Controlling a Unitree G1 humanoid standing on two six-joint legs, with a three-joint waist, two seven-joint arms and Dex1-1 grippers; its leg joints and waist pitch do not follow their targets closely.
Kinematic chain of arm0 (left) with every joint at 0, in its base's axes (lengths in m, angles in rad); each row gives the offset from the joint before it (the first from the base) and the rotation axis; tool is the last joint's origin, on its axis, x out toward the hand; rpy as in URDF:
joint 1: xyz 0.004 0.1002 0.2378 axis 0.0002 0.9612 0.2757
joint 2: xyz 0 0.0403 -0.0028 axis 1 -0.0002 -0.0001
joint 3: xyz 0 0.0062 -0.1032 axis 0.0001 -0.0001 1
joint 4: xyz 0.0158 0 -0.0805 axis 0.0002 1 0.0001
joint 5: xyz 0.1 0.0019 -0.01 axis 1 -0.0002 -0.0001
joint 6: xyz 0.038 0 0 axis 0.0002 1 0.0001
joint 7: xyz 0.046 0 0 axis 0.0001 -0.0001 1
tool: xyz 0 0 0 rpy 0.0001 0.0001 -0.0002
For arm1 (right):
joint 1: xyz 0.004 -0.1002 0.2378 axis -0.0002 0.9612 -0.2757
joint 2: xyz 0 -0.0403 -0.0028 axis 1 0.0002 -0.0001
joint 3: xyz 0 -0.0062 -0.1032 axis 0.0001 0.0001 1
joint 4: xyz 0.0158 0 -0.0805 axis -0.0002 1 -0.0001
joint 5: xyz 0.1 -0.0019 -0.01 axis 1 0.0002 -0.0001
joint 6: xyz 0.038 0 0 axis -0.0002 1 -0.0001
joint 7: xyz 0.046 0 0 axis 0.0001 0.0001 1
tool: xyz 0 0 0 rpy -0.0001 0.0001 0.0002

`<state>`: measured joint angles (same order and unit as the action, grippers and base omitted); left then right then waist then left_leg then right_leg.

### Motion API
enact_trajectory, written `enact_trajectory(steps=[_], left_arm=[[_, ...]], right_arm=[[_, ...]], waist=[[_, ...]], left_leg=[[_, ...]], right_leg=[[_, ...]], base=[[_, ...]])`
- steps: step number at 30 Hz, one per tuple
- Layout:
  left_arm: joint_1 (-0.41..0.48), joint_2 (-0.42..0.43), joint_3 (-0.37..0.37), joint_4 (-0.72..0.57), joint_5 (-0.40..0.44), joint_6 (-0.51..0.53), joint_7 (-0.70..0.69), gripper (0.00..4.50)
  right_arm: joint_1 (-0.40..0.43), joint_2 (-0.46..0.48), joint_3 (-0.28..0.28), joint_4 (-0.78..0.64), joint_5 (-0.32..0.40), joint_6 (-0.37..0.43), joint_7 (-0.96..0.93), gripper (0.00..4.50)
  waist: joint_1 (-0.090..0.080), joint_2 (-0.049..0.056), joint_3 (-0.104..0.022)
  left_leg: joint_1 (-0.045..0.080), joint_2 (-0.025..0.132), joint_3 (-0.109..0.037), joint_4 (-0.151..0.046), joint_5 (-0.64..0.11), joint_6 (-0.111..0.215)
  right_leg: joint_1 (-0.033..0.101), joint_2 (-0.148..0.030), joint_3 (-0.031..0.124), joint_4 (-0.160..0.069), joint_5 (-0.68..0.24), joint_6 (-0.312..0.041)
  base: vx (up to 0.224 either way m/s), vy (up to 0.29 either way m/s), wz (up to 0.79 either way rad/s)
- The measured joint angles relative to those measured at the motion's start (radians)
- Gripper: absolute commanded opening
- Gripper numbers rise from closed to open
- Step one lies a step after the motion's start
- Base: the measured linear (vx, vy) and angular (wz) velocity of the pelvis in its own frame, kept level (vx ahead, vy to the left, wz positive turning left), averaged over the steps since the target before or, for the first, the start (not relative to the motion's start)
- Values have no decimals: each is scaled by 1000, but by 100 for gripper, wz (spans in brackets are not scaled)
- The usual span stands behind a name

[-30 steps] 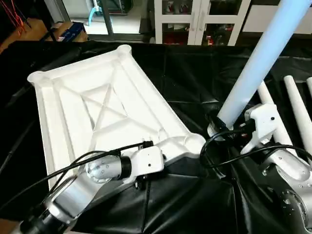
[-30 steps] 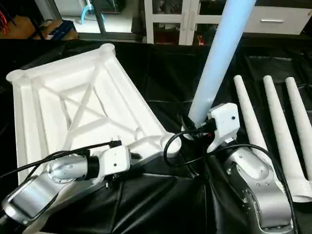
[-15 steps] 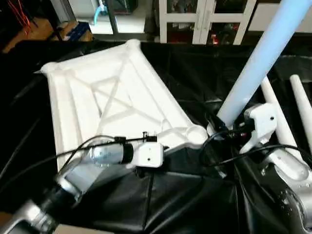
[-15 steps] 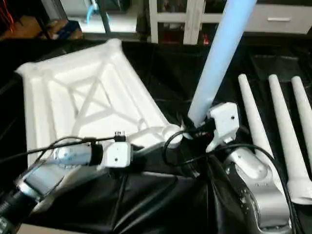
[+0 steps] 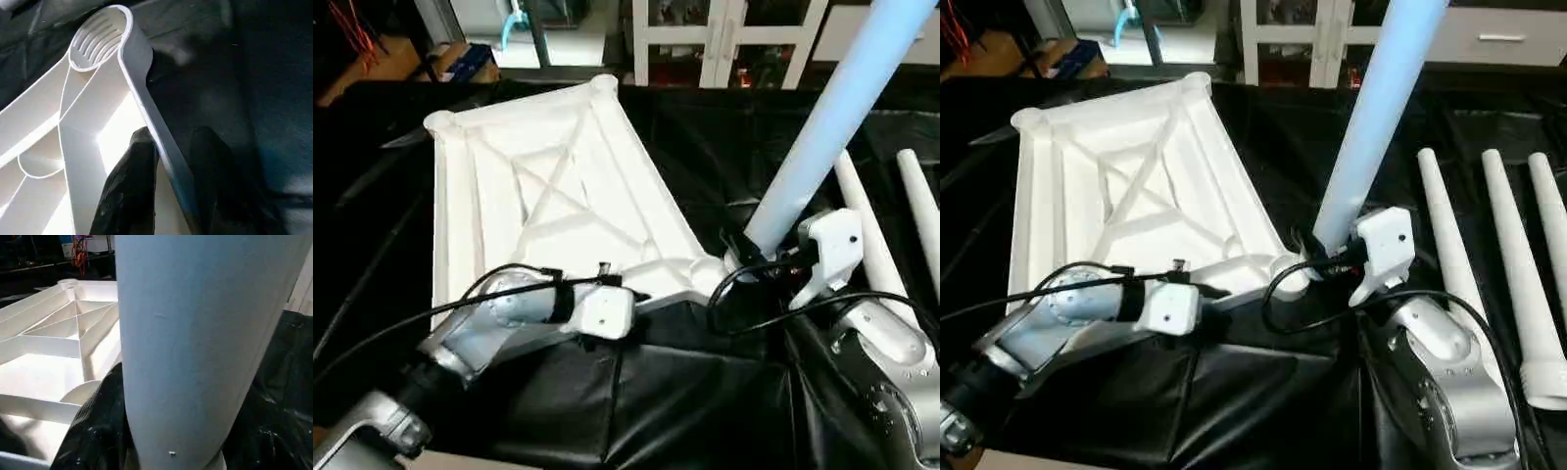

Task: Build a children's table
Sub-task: Insert table leg to table base

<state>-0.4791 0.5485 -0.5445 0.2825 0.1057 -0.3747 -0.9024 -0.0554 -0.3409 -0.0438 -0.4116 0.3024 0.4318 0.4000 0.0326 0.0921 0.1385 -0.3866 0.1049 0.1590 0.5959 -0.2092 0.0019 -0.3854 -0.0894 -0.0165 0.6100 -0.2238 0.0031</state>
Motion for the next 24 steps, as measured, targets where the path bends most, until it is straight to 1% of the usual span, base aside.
enact_trajectory(steps=[6, 10, 13, 15, 16, 17, 18, 20, 21, 22, 23, 24], left_arm=[[8, 15, 9, 38, -2, -109, -25, 83], [-2, 9, 12, 62, 1, -134, -28, 83], [-24, -14, 16, 107, 29, -163, 3, 83], [-38, -21, 22, 136, 49, -172, 34, 83], [-38, -21, 27, 141, 49, -172, 37, 83], [-29, -23, 46, 143, 39, -168, 38, 83], [-16, -24, 62, 135, 13, -150, 32, 83], [24, -23, 101, 91, -71, -81, 10, 151], [39, -20, 117, 73, -105, -63, 1, 147], [61, -14, 135, 37, -150, -18, -13, 138], [96, -3, 155, -17, -204, 33, -30, 154], [122, 3, 165, -54, -245, 85, -40, 178]], right_arm=[[4, 6, 15, 0, -3, -1, 0, 191], [1, 8, 16, 1, -3, -2, 0, 191], [-1, 11, 20, 2, -3, -4, 0, 191], [-4, 16, 28, 2, -3, -7, 0, 191], [-4, 17, 31, 2, -3, -7, 0, 191], [-3, 20, 32, 2, -3, -7, 0, 191], [-3, 24, 32, 1, -2, -7, -1, 191], [0, 26, 31, 0, -1, -7, -2, 191], [2, 26, 31, 0, 0, -7, -3, 191], [3, 27, 32, 0, 0, -7, -3, 191], [9, 27, 30, -1, 1, -7, -4, 191], [10, 27, 31, 0, 0, -7, -5, 191]], waist=[[3, 0, 0], [3, 0, 0], [4, 1, -1], [0, 1, -1], [-1, 1, -1], [-5, 1, -1], [-9, 0, 0], [-18, 0, 0], [-19, 0, 0], [-21, -1, -1], [-21, -2, -1], [-21, -2, -1]], left_leg=[[0, 0, 3, 0, 2, 4], [0, 0, 7, 0, 4, 6], [0, 0, 10, 0, 5, 7], [0, 1, 13, 0, 5, 6], [-1, 1, 13, 0, 5, 6], [-1, 1, 14, 0, 5, 6], [-1, 1, 14, 0, 5, 6], [-4, 2, 14, 0, 5, 6], [-7, 2, 14, 0, 7, 10], [-11, 2, 14, 0, 8, 11], [-16, 3, 14, 1, 8, 11], [-17, 4, 14, 1, 8, 12]], right_leg=[[-1, -1, 0, 0, 0, 0], [-1, -3, 0, 1, 0, 0], [0, -4, 1, 2, 0, 0], [0, -4, 2, 2, 2, -1], [0, -4, 2, 2, 2, -2], [-1, -4, 3, 2, 3, -2], [-2, -4, 3, 2, 3, -3], [-6, -4, 2, 2, 3, -3], [-9, -4, 2, 3, 3, -3], [-14, -4, 2, 4, 3, -3], [-18, -4, 1, 6, 3, -2], [-20, -4, 0, 6, 3, -2]], base=[[0, 0, 0], [0, 0, 0], [0, 0, 0], [0, 0, 0], [0, 0, 0], [0, 0, 0], [0, 0, 0], [0, 0, 0], [0, 0, 0], [0, 0, 0], [0, 0, 0], [0, 0, 0]])
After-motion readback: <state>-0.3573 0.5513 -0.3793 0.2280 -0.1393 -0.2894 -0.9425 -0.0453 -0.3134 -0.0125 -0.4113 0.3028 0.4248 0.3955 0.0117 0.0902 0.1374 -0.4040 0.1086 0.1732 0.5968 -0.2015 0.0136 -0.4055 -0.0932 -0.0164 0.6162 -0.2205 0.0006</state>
